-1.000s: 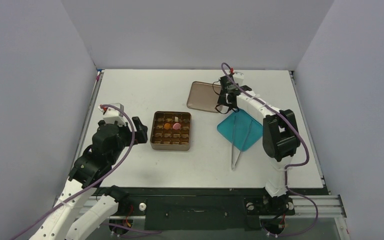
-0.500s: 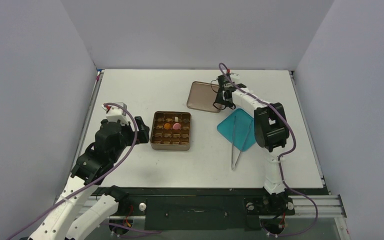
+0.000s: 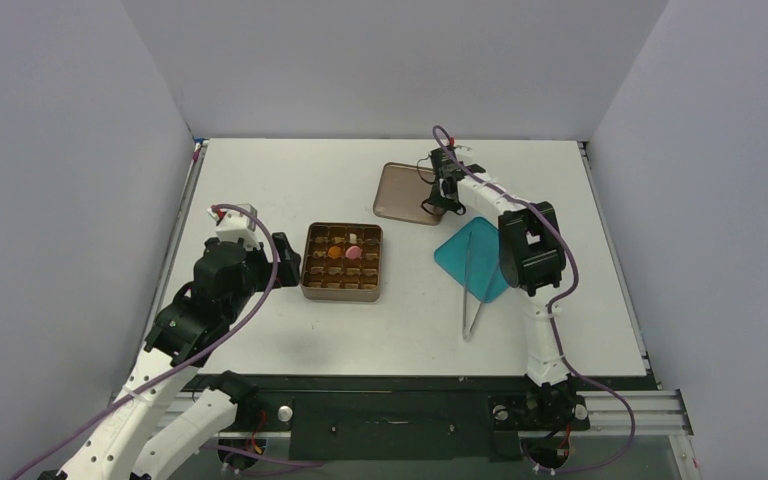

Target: Pack the cookies

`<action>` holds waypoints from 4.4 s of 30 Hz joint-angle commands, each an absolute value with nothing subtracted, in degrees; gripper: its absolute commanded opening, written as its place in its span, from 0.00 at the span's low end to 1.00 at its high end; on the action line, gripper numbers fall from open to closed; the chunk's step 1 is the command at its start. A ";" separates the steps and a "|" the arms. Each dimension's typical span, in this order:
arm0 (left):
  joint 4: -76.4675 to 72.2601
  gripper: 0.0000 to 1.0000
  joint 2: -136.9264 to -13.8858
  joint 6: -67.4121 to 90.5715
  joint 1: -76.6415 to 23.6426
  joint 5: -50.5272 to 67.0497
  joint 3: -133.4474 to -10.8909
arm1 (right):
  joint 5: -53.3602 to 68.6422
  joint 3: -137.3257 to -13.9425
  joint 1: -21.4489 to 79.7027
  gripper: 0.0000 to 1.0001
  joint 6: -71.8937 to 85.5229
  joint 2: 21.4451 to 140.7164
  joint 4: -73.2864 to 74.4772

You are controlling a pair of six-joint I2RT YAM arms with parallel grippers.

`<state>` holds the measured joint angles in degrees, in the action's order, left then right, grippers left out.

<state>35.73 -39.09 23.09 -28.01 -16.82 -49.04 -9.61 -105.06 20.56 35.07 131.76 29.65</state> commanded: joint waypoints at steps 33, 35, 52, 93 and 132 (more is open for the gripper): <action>32.69 0.97 -38.62 22.25 -27.69 -15.91 -49.75 | -8.10 -93.89 20.25 0.00 34.25 117.91 23.05; 32.70 0.97 -38.64 22.24 -27.69 -15.94 -49.72 | -8.13 -92.11 20.31 0.00 34.43 115.67 22.31; 32.62 0.97 -39.89 22.19 -27.60 -15.14 -49.65 | -9.40 -76.00 20.62 0.00 35.55 95.40 19.00; 7.46 0.97 -47.06 51.13 -26.83 26.06 -41.12 | -13.50 -54.27 53.07 0.00 42.70 53.29 22.60; 11.66 0.00 -46.48 43.88 -26.10 31.28 -40.72 | -19.30 -50.26 56.60 0.20 42.25 47.35 26.46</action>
<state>7.38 -47.33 50.52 -26.37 34.48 -36.91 -18.28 -47.75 56.29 43.55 49.01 26.63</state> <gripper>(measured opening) 0.123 0.142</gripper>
